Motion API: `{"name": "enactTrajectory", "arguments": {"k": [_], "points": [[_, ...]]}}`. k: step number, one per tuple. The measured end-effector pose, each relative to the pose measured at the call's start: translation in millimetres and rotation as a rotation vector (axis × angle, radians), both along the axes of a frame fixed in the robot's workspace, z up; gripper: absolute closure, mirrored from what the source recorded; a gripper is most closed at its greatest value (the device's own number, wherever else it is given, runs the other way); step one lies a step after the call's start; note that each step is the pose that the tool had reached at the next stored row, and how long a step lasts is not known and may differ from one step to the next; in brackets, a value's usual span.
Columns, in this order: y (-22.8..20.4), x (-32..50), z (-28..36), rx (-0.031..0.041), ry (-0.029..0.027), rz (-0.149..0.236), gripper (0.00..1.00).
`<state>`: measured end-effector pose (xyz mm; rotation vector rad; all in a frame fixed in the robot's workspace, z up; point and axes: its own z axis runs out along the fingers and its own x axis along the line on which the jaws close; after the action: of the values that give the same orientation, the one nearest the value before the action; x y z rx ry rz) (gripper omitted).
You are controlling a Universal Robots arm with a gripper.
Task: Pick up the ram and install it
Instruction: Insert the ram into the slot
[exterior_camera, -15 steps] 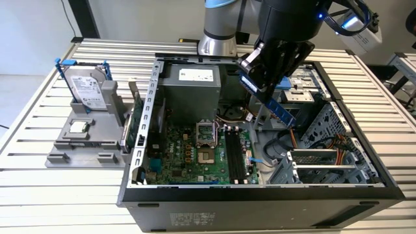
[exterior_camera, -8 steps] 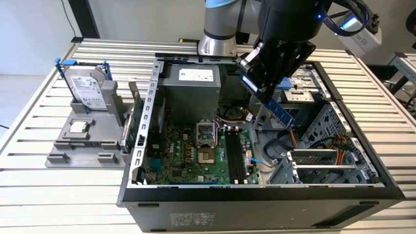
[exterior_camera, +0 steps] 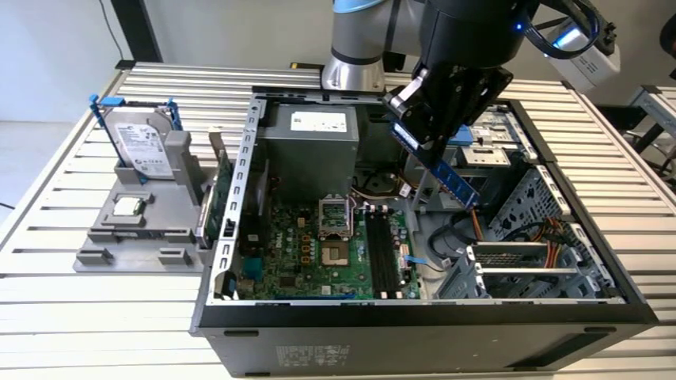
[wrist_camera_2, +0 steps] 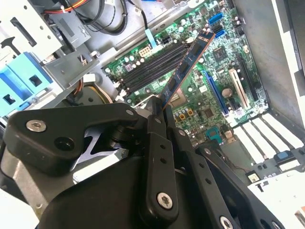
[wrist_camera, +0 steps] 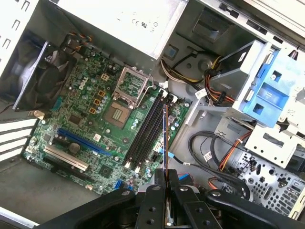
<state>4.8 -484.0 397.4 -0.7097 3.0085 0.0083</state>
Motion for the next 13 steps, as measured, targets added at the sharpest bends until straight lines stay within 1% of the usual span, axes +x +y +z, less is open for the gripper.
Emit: {"name": "enactTrajectory", "arguments": {"k": [2, 13], "points": [[0.0, 0.0, 0.0, -0.0001, 0.0, -0.005, 1.0], [0.0, 0.0, -0.3, -0.0001, 0.0001, -0.076, 1.0]]}}
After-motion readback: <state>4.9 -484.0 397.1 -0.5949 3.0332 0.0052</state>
